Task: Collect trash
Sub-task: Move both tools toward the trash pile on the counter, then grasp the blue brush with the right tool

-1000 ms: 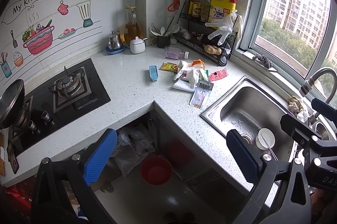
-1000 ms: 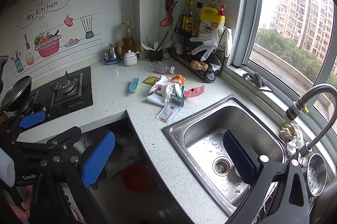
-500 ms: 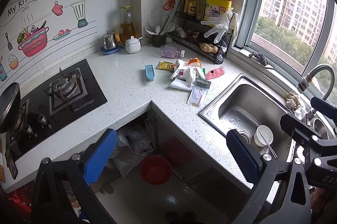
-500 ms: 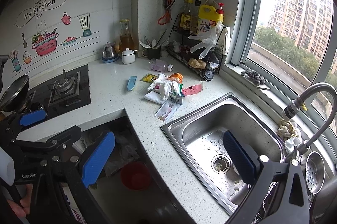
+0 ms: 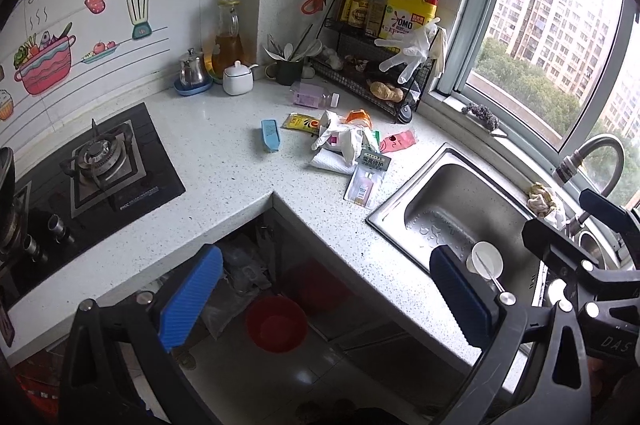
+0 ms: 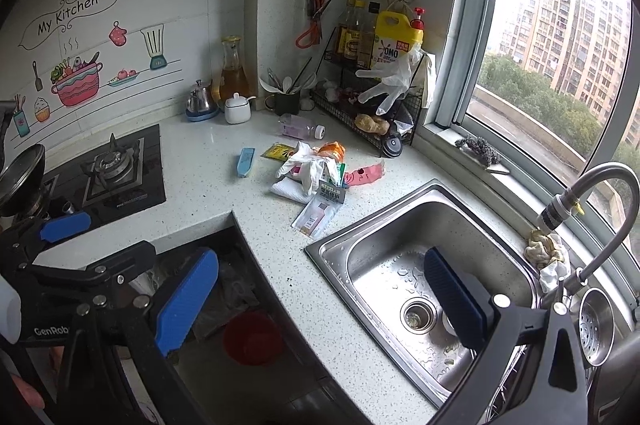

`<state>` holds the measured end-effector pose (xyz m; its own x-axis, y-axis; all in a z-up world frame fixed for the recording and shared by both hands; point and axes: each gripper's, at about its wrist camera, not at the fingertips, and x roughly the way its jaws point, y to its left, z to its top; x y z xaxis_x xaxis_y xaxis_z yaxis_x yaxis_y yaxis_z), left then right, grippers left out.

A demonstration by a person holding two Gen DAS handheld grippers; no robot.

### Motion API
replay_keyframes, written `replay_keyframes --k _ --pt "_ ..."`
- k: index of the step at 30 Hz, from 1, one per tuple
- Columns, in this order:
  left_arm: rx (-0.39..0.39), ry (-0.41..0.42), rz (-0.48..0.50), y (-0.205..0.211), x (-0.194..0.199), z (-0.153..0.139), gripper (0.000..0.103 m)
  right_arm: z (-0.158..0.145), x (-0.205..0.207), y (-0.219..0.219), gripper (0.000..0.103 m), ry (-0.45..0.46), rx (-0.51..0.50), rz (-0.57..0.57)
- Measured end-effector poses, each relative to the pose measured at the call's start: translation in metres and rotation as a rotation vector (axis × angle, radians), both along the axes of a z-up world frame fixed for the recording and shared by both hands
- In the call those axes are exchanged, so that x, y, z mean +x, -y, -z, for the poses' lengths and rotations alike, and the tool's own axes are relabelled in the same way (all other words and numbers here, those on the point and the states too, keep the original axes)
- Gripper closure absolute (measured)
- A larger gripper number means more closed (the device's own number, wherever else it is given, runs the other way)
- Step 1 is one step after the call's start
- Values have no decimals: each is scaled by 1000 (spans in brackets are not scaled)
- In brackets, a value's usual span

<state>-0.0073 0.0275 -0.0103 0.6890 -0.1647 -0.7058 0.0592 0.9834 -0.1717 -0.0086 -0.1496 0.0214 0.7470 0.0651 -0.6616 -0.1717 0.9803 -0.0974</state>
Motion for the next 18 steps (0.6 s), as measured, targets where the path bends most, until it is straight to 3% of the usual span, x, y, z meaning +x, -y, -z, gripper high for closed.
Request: replay_keyframes --k 4,9,18 --pt "-2 -5 -26 -9 14 4 0 4 9 -8 0 51 -27 -19" --pt "108 1 -62 -19 43 6 0 11 27 -11 0 150 24 -79" --pt "128 -32 -140 -56 131 17 0 26 130 -46 0 12 95 -202"
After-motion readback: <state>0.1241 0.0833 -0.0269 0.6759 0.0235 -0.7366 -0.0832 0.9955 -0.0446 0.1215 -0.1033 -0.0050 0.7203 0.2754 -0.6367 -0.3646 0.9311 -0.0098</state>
